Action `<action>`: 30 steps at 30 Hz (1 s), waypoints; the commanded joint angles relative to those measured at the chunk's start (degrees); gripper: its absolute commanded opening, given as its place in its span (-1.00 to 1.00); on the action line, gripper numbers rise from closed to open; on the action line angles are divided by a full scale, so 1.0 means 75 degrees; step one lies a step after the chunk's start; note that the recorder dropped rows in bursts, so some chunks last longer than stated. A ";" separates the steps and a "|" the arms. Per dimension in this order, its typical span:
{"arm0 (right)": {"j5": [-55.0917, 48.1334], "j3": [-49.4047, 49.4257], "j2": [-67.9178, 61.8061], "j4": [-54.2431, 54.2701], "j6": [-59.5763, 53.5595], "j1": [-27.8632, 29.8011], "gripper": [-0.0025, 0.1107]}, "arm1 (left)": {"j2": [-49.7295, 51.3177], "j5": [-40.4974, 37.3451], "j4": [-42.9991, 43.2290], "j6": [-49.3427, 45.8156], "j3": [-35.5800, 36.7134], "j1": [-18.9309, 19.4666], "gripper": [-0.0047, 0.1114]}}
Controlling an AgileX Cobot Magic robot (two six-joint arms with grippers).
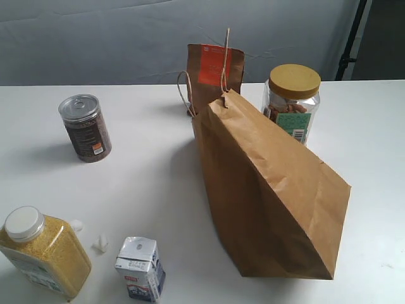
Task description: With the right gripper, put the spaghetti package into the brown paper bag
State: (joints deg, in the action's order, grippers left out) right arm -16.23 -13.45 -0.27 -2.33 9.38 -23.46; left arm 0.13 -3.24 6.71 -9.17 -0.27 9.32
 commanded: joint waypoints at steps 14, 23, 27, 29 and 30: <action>0.1014 0.1794 0.0036 0.0150 -0.0926 0.0034 -0.96 | -0.0017 0.0051 -0.0033 0.0028 0.0036 0.0017 -0.92; 0.1106 0.1794 0.0036 0.0435 -0.1251 0.0034 -0.96 | -0.0017 0.0051 -0.0033 0.0028 0.0036 0.0017 -0.92; 0.1106 0.1794 0.0036 0.0599 -0.1251 0.0034 -0.96 | -0.0017 0.0051 -0.0033 0.0028 0.0036 0.0017 -0.92; 0.1106 0.1794 0.0036 0.0599 -0.1206 0.0034 -0.96 | -0.0017 0.0051 -0.0033 0.0028 0.0036 0.0017 -0.92; 0.1064 0.1794 0.0036 0.0599 -0.1201 0.0034 -0.96 | -0.0017 0.0051 -0.0033 0.0028 0.0036 0.0017 -0.92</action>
State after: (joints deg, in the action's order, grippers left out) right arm -8.74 -0.17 -0.27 1.58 0.64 -23.46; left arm 0.13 -3.24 6.71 -9.17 -0.27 9.32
